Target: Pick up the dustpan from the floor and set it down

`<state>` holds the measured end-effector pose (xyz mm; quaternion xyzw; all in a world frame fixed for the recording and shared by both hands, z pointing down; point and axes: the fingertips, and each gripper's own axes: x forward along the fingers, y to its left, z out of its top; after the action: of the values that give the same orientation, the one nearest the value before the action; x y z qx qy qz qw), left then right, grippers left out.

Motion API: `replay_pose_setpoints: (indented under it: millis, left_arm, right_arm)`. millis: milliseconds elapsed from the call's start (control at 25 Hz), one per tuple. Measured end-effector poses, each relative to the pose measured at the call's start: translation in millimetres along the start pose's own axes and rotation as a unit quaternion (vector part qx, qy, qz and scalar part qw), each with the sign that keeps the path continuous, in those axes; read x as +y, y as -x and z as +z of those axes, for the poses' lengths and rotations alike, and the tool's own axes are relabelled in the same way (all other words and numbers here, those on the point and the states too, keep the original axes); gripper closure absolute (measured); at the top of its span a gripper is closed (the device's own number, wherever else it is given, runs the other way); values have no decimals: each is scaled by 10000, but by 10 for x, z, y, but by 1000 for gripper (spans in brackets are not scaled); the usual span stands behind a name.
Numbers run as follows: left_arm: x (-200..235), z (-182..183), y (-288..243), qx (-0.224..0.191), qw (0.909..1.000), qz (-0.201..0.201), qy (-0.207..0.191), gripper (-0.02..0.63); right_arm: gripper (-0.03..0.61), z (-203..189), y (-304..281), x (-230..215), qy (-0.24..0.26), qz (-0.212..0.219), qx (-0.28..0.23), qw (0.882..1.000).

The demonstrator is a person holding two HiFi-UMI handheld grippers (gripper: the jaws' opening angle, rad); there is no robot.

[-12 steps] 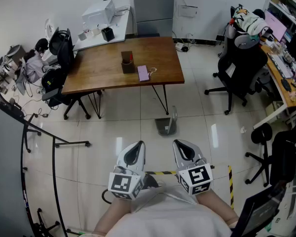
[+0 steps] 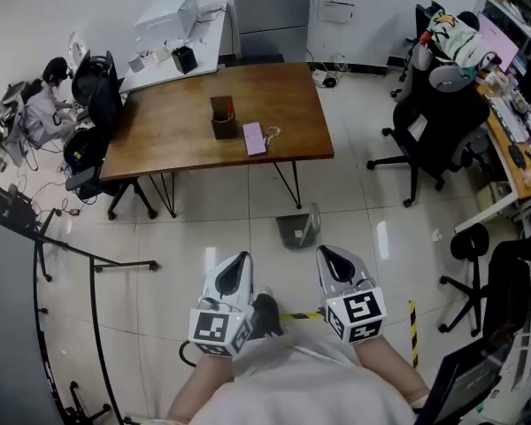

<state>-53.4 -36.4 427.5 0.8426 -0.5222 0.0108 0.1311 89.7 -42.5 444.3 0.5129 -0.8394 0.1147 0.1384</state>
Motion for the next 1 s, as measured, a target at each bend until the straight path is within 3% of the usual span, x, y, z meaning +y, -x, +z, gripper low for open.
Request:
replay_pose_setpoints:
  millis: [240,360,520,720,800,880,1000]
  left_arm:
    - [557,180,-640,65,9997,-219,127,601]
    - [757,243,-917,102,9992,-302,231,601]
    - [855,213,-1183,231,9985,-395,303,601]
    - [1005,184,-1381,313,9985,-211,394,601]
    - [1018,171,-1423,329,9985,-157,405,601]
    - [1063,115,-1484,380,9983,-68,426,601]
    - [1144,-119,-1535,581,9970,51,502,601]
  right_arm:
    - [576,280,-723,-210,-728,63,-59,9973]
    - [577,373,-956,-346,-859,-95,-83,9962]
    - [576,275,-1174,-560,-916,-313,292,9949]
    - [567,118,-1423,-665,-1444,-121,842,9859]
    - [511,14,-1506,-784,-1353,-169,1144,9840]
    - [375,-179,-1673,-914,-1346,-80,1461,9800]
    - [202,-843,-1979,-1042,-1520,93,2351,9600]
